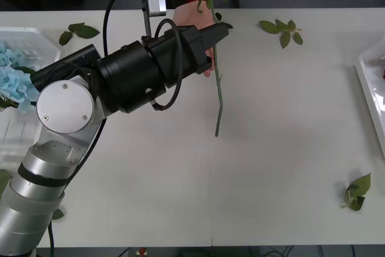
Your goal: Place the red flowers into the right box and the blue flowers into the left box. If a person shows an open palm, hand one flower to the person first, then continue sorting.
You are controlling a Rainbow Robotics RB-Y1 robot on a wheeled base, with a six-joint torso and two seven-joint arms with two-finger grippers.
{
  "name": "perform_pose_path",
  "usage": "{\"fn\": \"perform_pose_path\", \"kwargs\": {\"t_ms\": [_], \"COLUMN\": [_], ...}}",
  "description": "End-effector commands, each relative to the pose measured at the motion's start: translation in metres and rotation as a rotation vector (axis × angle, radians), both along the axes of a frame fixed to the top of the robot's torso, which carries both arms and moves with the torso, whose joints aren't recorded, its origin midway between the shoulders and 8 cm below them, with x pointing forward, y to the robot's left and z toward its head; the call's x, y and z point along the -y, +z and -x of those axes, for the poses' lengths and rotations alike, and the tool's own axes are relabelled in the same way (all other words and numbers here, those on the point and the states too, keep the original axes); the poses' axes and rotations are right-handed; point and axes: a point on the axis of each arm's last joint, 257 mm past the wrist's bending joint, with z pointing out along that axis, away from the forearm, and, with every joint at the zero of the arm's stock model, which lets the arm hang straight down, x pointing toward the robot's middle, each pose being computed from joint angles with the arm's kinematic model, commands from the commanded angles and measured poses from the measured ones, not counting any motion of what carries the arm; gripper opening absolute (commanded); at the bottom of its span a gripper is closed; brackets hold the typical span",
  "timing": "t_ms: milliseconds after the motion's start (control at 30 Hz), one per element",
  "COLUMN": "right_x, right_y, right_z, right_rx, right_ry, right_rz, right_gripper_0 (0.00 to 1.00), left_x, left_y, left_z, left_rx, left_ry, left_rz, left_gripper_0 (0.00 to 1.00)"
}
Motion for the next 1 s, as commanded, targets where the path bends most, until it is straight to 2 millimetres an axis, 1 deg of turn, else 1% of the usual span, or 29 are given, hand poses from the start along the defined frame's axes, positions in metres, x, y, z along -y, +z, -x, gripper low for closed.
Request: {"fn": "perform_pose_path", "kwargs": {"t_ms": [33,100,167,200,233,267,333,367,400,433,467,533,733,933,1000], "right_x": [-0.076,-0.111,-0.134,-0.153,-0.165,-0.182,-0.208,-0.214,-0.23,-0.237,-0.248,-0.264,-0.301,-0.335,-0.352], "right_y": [0.031,0.042,0.049,0.055,0.058,0.062,0.066,0.066,0.067,0.066,0.065,0.064,0.049,0.048,0.051], "right_z": [-0.008,-0.006,-0.002,0.002,0.005,0.011,0.023,0.027,0.036,0.041,0.049,0.062,0.095,0.113,0.118], "right_rx": [0.139,0.188,0.218,0.242,0.256,0.265,0.269,0.265,0.248,0.235,0.208,0.167,0.003,-0.109,-0.13], "right_ry": [0.3,0.409,0.48,0.532,0.567,0.606,0.667,0.683,0.707,0.714,0.727,0.748,0.755,0.743,0.746], "right_rz": [-0.075,-0.16,-0.218,-0.27,-0.305,-0.366,-0.467,-0.495,-0.574,-0.611,-0.679,-0.774,-0.944,-1.03,-1.052], "right_gripper_0": [1.0,1.0,1.0,1.0,1.0,1.0,1.0,1.0,1.0,1.0,1.0,1.0,1.0,1.0,1.0], "left_x": [0.013,0.013,0.013,0.013,0.013,0.013,0.013,0.013,0.013,0.013,0.013,0.013,0.014,0.013,0.013], "left_y": [0.024,0.024,0.024,0.024,0.024,0.024,0.024,0.023,0.024,0.024,0.023,0.024,0.023,0.024,0.024], "left_z": [0.009,0.009,0.009,0.009,0.009,0.009,0.009,0.009,0.009,0.009,0.009,0.009,0.01,0.01,0.01], "left_rx": [0.073,0.073,0.072,0.071,0.072,0.07,0.07,0.069,0.07,0.069,0.069,0.07,0.068,0.068,0.069], "left_ry": [-0.02,-0.02,-0.019,-0.02,-0.02,-0.02,-0.02,-0.021,-0.021,-0.021,-0.021,-0.02,-0.022,-0.022,-0.02], "left_rz": [0.015,0.015,0.015,0.014,0.016,0.016,0.016,0.014,0.015,0.015,0.014,0.017,0.015,0.018,0.018], "left_gripper_0": [0.0,0.0,0.0,0.0,0.0,0.0,0.0,0.0,0.0,0.0,0.0,0.0,0.0,0.0,0.0]}}
